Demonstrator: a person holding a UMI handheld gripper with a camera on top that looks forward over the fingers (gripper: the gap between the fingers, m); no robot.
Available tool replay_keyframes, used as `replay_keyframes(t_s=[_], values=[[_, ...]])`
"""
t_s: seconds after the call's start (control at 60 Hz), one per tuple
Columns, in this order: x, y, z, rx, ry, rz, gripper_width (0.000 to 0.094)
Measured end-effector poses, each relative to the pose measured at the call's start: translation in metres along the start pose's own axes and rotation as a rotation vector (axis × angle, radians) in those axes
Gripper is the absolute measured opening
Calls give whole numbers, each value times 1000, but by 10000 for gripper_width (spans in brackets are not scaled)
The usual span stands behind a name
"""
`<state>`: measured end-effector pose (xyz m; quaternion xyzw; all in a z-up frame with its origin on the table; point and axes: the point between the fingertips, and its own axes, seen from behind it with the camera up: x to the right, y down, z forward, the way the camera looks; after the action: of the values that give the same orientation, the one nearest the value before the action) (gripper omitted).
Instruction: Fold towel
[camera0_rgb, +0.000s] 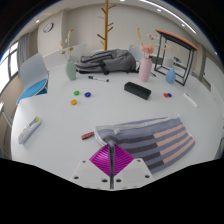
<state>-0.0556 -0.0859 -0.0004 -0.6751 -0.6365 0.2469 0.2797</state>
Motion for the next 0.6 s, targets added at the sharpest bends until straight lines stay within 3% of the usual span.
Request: replay_keyframes(t_s=[0.15, 0.267, 0.6], values=[[18, -52, -46, 44, -57, 30, 15], [69, -79, -63, 62, -41, 31, 16], [222, -74, -32, 35, 66, 42, 28]])
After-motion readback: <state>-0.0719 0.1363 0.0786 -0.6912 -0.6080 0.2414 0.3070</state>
